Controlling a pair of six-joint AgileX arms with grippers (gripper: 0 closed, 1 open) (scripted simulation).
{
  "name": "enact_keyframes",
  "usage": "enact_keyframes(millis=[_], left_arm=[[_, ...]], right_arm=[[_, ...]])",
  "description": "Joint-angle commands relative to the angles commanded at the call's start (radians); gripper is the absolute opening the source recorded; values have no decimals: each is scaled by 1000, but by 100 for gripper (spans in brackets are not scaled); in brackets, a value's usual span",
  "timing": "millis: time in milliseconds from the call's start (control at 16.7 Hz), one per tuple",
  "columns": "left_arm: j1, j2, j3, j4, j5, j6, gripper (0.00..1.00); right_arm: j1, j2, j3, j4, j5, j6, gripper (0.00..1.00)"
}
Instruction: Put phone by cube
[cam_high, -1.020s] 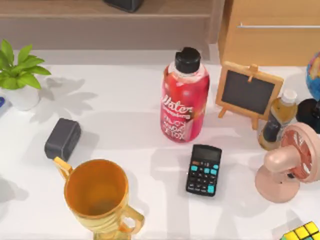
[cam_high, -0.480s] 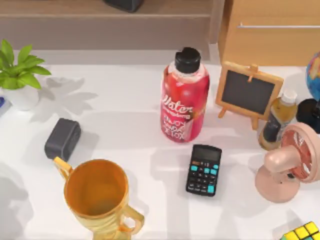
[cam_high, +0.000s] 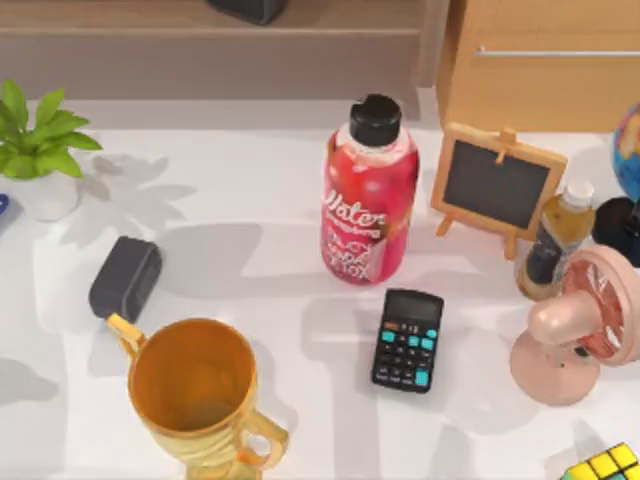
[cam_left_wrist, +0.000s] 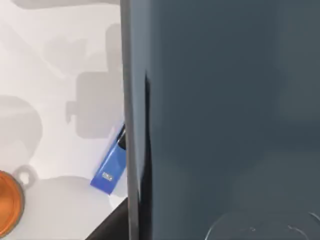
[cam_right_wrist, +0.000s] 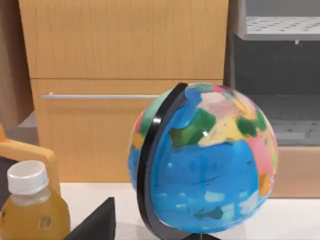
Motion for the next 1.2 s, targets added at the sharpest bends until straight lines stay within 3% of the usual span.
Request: enact_keyframes(millis=[300, 600, 900, 1200], left_arm=[[-380, 62, 85, -64, 79, -354, 0], [-755, 168, 138, -117, 96, -676, 0], [-1072, 300, 163, -153, 27, -938, 0], [-1306, 435, 163, -179, -106, -1123, 0]], right_arm=[[0, 0, 0, 0, 0, 0, 100], [0, 0, 0, 0, 0, 0, 100], [0, 0, 0, 0, 0, 0, 100], [0, 0, 0, 0, 0, 0, 100]])
